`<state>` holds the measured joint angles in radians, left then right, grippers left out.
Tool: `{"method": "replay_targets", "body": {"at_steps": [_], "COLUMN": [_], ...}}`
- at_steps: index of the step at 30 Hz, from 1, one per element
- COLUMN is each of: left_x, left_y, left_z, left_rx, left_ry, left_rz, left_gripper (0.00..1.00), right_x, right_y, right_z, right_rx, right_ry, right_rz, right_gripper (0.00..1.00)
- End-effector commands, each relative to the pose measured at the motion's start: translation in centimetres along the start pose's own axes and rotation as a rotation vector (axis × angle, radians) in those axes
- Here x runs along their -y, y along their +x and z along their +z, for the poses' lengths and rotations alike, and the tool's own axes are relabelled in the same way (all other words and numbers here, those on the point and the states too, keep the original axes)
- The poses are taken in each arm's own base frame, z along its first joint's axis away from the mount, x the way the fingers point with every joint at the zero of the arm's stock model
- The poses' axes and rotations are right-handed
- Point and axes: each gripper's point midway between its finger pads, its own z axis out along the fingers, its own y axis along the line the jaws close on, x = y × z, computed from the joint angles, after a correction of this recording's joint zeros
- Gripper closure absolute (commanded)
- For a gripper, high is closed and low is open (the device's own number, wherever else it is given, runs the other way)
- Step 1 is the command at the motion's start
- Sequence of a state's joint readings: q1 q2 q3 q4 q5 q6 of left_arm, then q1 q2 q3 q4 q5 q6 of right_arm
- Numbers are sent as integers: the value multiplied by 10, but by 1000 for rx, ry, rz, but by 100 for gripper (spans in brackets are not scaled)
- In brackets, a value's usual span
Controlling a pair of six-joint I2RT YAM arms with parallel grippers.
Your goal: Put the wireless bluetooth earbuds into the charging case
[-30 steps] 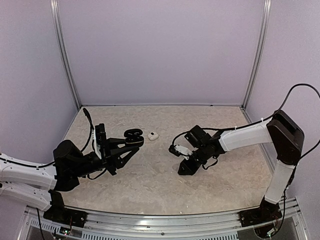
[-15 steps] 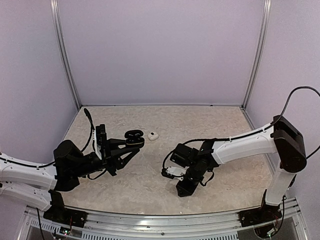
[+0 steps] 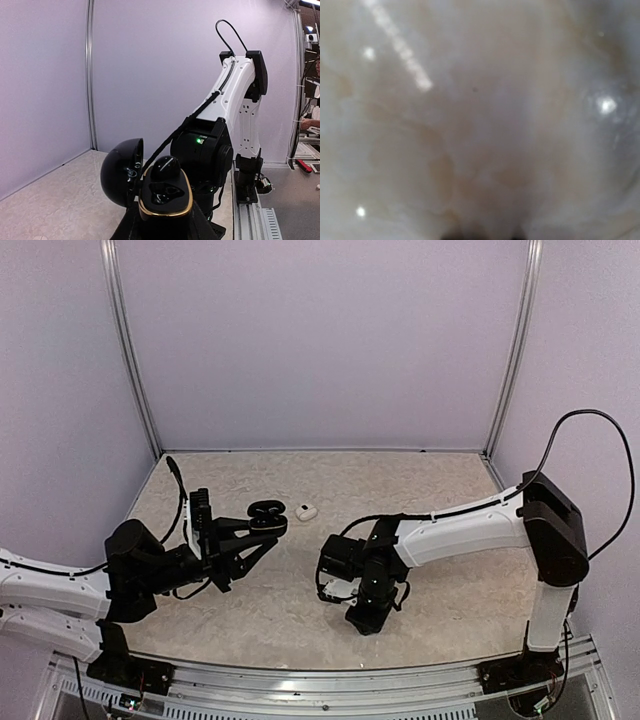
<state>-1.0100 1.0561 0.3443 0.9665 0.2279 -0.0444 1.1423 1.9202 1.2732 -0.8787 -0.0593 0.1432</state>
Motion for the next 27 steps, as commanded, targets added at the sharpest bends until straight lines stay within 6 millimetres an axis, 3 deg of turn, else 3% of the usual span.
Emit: {"method": "replay_targets", "body": {"at_steps": [1, 16, 22, 27], "left_x": [0, 1, 2, 1], "left_y": [-13, -11, -10, -11], "left_z": [-2, -7, -8, -8], "left_rx": [36, 47, 48, 51], "left_ry": [-4, -1, 2, -3], "left_rz": [13, 18, 15, 17], "left_gripper": [100, 100, 100, 100], "right_x": [3, 3, 1, 1], "right_y": [13, 7, 7, 6], "right_z": [5, -2, 1, 0], "right_rx": [-107, -183, -205, -210], "right_ry": [58, 167, 168, 179], "right_rz": [-37, -111, -132, -151], "right_gripper": [71, 78, 69, 79]}}
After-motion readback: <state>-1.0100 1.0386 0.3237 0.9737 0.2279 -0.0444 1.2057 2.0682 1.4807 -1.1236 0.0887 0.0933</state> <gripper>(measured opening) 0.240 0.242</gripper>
